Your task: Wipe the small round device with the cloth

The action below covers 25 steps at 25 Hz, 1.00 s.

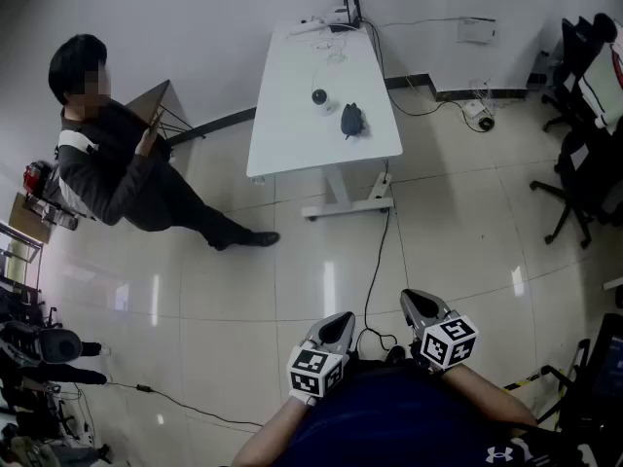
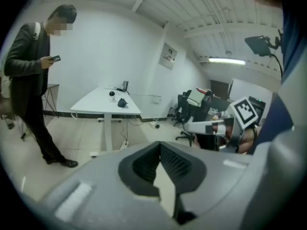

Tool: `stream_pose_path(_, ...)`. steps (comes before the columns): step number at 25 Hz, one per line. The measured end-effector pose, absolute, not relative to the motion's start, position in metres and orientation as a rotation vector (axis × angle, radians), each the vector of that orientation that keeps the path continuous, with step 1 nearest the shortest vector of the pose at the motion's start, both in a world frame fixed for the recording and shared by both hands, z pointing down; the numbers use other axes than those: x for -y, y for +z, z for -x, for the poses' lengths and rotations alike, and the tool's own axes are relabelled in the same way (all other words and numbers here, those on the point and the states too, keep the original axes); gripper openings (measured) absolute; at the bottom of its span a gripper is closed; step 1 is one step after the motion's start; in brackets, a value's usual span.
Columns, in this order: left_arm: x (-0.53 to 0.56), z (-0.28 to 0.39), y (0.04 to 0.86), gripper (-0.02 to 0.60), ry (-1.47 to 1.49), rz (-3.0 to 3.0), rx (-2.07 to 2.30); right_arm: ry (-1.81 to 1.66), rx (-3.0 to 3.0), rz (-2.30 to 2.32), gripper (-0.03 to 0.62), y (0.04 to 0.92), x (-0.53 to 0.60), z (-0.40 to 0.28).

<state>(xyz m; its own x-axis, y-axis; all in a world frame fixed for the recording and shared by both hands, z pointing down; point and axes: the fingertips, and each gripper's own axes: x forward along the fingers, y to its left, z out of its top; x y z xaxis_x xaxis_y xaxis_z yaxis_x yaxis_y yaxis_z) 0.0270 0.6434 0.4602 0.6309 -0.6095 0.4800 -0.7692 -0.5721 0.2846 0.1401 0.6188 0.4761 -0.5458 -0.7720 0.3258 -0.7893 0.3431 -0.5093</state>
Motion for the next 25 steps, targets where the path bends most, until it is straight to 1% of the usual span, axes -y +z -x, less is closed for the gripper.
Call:
stream_pose_path(8,-0.596,-0.024,0.487,0.002,0.446,-2.368,1.035,0.99,2.5,-1.508,0.011,0.493,-0.572,-0.14)
stream_pose_path(11,-0.559,-0.016,0.496,0.002,0.433,-2.372,1.005,0.965,2.457,-1.563,0.011,0.496,-0.541,-0.14)
stream_pose_path(14,-0.512,-0.01,0.488,0.002,0.41,-2.418,0.956,0.943,2.41,-1.636,0.011,0.492,-0.502,-0.134)
stream_pose_path(18,-0.459,0.01,0.48,0.002,0.389,-2.501,0.9,0.894,2.361,-1.672,0.011,0.48,-0.455,-0.112)
stream_pose_path(25,-0.365,0.068,0.465,0.002,0.345,-2.473,0.906,0.756,2.312,-1.72,0.011,0.458,-0.369,-0.064)
